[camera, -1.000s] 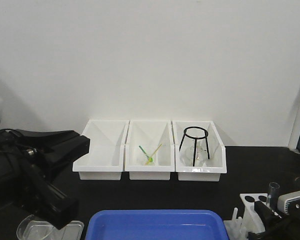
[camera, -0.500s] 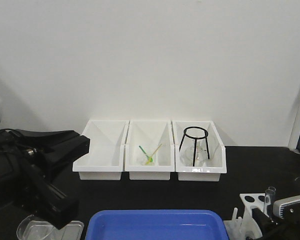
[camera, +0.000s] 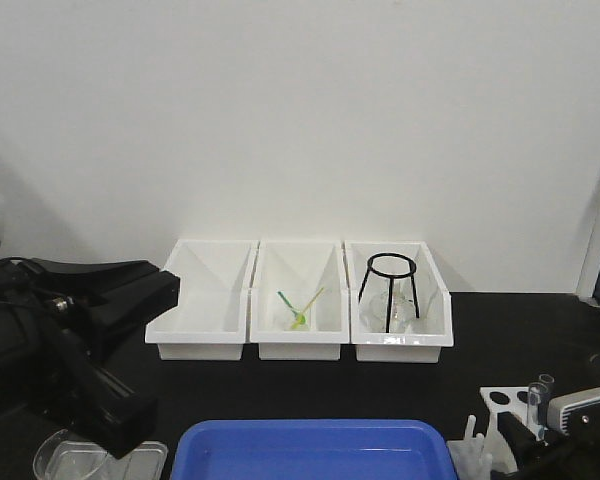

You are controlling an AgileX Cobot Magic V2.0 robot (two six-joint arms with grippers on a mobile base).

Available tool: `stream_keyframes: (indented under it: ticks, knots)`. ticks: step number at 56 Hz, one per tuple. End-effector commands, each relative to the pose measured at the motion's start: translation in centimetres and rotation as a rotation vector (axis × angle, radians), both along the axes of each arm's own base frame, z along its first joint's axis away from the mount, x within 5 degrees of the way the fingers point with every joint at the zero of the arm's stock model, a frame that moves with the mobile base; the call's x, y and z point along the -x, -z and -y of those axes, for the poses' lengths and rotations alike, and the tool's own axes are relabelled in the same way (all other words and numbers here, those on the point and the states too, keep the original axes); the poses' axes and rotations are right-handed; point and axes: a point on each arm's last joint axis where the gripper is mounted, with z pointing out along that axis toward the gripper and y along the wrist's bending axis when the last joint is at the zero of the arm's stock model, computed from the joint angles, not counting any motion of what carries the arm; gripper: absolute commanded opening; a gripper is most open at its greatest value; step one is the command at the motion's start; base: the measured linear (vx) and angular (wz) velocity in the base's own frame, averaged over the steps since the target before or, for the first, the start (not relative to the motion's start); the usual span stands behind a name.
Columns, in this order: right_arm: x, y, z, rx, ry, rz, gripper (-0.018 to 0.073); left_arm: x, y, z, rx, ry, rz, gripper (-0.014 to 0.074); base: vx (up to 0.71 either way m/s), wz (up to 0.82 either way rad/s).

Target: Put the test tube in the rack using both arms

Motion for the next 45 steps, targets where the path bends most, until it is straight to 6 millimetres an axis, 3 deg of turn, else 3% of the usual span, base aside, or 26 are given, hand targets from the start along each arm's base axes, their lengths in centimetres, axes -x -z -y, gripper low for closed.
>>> stream_keyframes:
  ticks: [1, 14, 25, 30, 38, 45]
  knots:
    - [-0.2, -3.4, 0.0, -0.014, 0.000, 0.179, 0.0456, 0.7, -1.8, 0.1, 0.068, 0.046, 0.079, -0.0006, 0.00, 0.00]
    - [1.8, -7.1, 0.2, 0.004, 0.012, 0.250, 0.0475, 0.7, -1.8, 0.0, 0.070, 0.044, 0.071, -0.0006, 0.00, 0.00]
    - [6.1, -11.6, 0.5, 0.030, 0.044, 0.314, 0.0436, 0.6, -1.5, -0.1, 0.063, 0.025, 0.038, -0.0006, 0.00, 0.00]
    - [8.8, -13.1, 0.7, 0.032, 0.071, 0.308, 0.0321, 0.5, -1.1, -0.3, 0.054, 0.002, -0.003, -0.0006, 0.00, 0.00]
    - [13.4, -14.3, 1.2, 0.013, 0.125, 0.269, -0.0017, 0.4, -0.5, -0.6, 0.032, -0.037, -0.074, -0.0006, 0.00, 0.00]
    - [16.0, -14.6, 1.5, 0.021, 0.151, 0.264, -0.0015, 0.4, -0.4, -0.6, 0.035, -0.041, -0.090, -0.0006, 0.00, 0.00]
